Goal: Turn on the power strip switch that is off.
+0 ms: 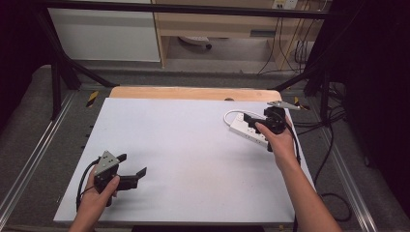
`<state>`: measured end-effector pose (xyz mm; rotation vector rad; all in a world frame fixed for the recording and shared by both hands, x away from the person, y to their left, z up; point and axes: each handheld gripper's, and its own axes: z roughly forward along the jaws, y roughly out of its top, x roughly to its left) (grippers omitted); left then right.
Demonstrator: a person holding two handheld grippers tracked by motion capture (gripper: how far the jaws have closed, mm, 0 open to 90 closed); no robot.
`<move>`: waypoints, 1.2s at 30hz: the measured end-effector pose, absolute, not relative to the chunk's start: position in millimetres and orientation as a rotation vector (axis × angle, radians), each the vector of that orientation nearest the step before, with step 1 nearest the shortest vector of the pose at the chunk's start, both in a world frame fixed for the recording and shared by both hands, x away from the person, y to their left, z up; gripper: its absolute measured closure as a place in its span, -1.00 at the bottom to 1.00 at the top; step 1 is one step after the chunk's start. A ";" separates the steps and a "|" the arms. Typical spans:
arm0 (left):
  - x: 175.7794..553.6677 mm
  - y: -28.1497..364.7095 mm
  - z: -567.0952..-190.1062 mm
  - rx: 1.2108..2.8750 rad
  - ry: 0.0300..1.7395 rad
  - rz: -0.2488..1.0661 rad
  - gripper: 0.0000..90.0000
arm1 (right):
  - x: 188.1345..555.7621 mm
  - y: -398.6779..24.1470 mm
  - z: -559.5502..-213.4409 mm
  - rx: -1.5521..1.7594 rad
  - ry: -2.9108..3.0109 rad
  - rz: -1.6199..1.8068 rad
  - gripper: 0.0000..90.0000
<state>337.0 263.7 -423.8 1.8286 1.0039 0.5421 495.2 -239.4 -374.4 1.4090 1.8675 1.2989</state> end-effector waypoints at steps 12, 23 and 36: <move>334.0 267.2 -423.3 1.817 1.014 0.546 -0.84 | 452.1 -240.7 -363.7 1.297 1.861 1.292 -0.90; 332.4 268.9 -423.4 1.803 1.029 0.543 -0.84 | 389.6 -262.2 -388.6 1.259 1.832 1.350 -0.88; 330.5 271.1 -424.3 1.790 1.055 0.547 -0.84 | 345.4 -277.8 -425.7 1.264 1.841 1.321 -0.87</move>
